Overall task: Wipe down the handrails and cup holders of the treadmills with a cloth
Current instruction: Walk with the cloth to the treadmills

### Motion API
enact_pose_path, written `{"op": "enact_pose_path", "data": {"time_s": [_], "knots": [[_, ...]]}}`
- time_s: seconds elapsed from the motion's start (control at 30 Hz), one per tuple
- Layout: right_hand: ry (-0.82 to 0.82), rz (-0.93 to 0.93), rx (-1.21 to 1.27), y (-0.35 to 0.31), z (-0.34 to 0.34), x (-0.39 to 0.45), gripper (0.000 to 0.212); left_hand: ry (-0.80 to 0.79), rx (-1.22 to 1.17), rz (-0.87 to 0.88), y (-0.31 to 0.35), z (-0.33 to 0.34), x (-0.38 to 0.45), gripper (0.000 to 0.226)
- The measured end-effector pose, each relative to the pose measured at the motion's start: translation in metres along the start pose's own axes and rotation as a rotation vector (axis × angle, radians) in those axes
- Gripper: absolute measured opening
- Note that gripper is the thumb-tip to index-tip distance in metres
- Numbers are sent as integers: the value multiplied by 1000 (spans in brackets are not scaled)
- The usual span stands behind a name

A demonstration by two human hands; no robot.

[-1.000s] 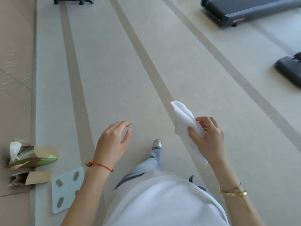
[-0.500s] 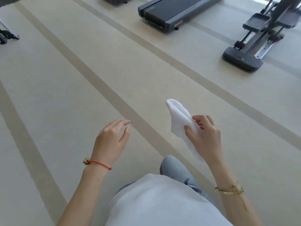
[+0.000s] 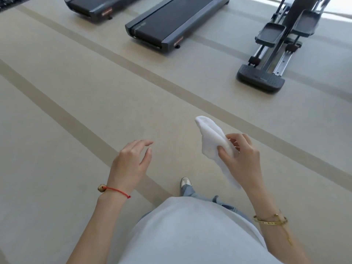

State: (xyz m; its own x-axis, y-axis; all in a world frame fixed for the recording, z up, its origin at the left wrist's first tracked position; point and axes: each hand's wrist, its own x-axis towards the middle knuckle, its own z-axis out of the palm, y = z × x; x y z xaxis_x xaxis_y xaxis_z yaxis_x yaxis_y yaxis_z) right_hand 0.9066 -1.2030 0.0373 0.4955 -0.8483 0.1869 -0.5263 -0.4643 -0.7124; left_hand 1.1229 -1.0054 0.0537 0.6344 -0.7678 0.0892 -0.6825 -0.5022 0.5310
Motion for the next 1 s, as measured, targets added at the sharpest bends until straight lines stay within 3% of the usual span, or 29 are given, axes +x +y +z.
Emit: {"op": "enact_pose_path", "data": {"time_s": [0.53,1.0], "knots": [[23,0,15,40,70,333,24,-22,-19,68,15,57,352,22],[105,39,-1,34,132,668,26,-49,-23,128,11,68,717,24]]}}
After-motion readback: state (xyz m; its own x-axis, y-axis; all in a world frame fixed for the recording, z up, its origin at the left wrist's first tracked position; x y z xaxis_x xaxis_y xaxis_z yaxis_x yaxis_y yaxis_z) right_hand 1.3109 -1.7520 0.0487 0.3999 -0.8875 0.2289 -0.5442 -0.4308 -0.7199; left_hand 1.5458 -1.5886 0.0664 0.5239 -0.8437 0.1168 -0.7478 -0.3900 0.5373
